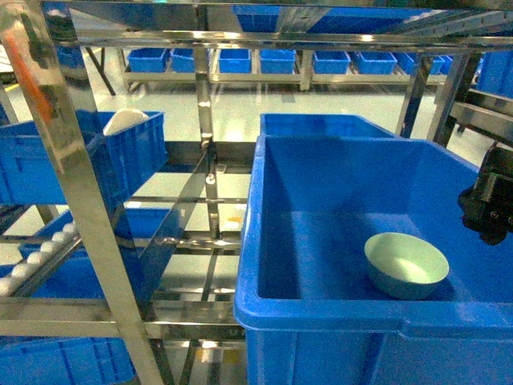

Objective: Place green bowl on second shelf with right arm

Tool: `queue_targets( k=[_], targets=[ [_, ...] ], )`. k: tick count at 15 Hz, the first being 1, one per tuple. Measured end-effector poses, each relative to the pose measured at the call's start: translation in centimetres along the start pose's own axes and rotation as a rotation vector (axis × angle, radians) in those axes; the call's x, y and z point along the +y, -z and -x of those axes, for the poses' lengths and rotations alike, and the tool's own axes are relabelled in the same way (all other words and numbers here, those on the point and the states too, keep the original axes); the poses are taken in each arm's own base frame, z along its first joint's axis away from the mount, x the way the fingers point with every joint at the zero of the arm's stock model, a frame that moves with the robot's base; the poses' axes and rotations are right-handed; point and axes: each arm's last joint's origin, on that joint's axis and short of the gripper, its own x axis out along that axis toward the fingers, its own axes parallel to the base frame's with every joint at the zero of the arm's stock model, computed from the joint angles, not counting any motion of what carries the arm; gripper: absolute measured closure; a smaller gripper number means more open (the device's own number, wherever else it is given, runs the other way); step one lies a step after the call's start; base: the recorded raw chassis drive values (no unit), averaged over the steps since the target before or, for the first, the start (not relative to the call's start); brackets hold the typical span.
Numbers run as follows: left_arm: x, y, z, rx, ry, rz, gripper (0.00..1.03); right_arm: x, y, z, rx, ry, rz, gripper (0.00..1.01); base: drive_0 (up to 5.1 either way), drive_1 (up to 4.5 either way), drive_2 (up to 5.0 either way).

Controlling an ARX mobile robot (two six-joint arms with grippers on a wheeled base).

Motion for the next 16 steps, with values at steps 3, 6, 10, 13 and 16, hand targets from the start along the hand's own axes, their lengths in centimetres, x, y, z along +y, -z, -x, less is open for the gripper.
queue_targets(
  k=[3,6,10,13,16],
  targets=[
    [0.0,0.0,0.0,0.000,0.000,0.000,0.05,0.0,0.0,0.0,-0.002,0.000,0.000,0.03,0.0,0.00,0.0],
    [0.0,0.0,0.0,0.001,0.000,0.000,0.05,1.4,-0.7,5.3,-0.140,0.023,0.006,0.03,0.0,0.00,0.0],
    [0.0,0.0,0.0,0.000,0.000,0.000,0.05,0.9,1.0,15.8,-0.185,0.067,-0.045,0.03,0.0,0.00,0.0],
    [0.0,0.0,0.0,0.000,0.001,0.000,0.05,0.3,1.4,15.6,-0.306,-0.017,-0.045,0.11,0.0,0.00,0.0],
    [0.0,0.0,0.0,0.000,0.000,0.000,0.05,-2.2,2.6,16.2,-0.539,-0.091,0.218,0.51,0.0,0.00,0.0]
  ],
)
